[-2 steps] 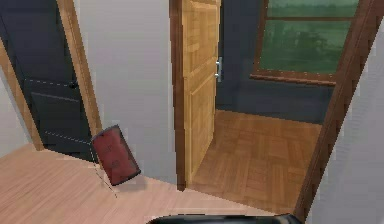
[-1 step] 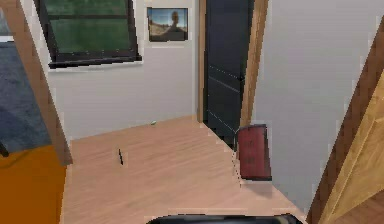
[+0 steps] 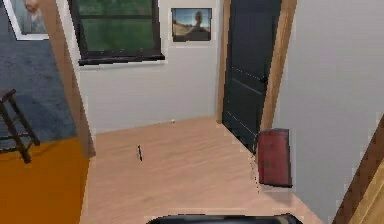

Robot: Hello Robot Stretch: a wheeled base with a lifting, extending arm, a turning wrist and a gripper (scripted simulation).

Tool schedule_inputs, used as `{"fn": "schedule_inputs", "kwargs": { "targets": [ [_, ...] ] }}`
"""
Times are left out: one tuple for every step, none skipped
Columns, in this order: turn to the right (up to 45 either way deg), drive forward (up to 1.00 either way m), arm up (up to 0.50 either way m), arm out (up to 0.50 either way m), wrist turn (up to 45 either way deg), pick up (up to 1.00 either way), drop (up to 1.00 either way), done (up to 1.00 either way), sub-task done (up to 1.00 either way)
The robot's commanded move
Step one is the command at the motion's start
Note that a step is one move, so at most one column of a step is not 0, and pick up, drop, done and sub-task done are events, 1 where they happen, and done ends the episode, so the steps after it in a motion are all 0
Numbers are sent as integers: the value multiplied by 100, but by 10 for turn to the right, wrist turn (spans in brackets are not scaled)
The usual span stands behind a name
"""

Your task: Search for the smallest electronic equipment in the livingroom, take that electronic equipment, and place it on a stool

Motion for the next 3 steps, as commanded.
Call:
{"fn": "schedule_inputs", "kwargs": {
  "targets": [
    [0, 30, 0, 0, 0, 0, 0, 0, 0],
    [-450, 0, 0, 0, 0, 0, 0, 0, 0],
    [-30, 0, 0, 0, 0, 0, 0, 0, 0]
  ]
}}
